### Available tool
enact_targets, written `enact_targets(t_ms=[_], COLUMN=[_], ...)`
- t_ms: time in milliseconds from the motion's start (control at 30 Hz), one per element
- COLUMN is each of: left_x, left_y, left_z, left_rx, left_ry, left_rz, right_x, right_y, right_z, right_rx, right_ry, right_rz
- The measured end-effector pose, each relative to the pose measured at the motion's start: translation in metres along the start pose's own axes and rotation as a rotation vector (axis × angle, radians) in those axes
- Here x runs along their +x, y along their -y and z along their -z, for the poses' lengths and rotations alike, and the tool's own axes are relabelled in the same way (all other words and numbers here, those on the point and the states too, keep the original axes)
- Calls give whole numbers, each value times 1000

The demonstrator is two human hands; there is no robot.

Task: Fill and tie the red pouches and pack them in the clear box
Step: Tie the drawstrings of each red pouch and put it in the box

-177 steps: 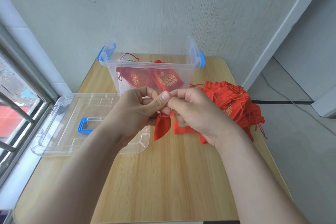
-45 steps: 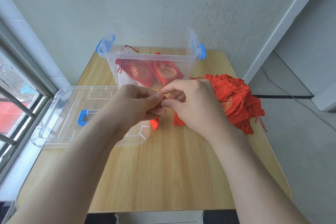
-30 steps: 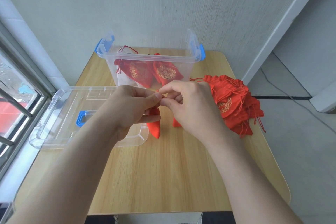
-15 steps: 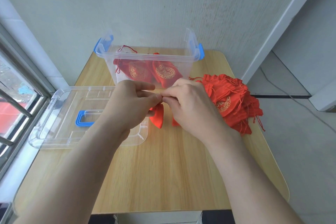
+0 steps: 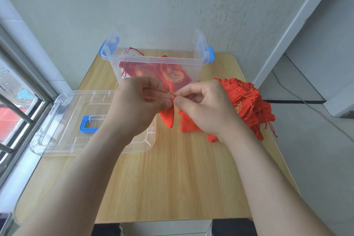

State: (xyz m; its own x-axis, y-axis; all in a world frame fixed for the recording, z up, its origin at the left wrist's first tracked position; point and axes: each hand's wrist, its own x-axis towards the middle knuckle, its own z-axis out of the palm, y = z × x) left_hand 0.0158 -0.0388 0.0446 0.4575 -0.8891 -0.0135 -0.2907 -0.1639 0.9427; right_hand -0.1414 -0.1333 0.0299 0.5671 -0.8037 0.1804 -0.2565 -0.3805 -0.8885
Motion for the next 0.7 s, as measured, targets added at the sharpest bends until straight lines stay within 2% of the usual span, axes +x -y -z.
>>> enact_targets(t_ms=[100,200,300,400,533,700], left_x=[-1,-1,-1,-1,-4,1], left_y=[-2,0,0,-2,-7,3], left_z=[3,2,-1,-2,0,-2], left_rx=[-108,-26,21,13,8,261], left_ry=[56,-2,-55,-36,37,-92], left_rz=[12,-56,-84,-101,-186,-320], right_x=[0,0,1,2,4,6], right_y=[-4,-6,-2,4,3,-1], right_z=[7,9,5,2,2,0], right_rx=[194,420,601,713,694,532], right_ry=[86,170,157,125,69,28], right_rz=[-133,-255,-365,-429,-443,-423])
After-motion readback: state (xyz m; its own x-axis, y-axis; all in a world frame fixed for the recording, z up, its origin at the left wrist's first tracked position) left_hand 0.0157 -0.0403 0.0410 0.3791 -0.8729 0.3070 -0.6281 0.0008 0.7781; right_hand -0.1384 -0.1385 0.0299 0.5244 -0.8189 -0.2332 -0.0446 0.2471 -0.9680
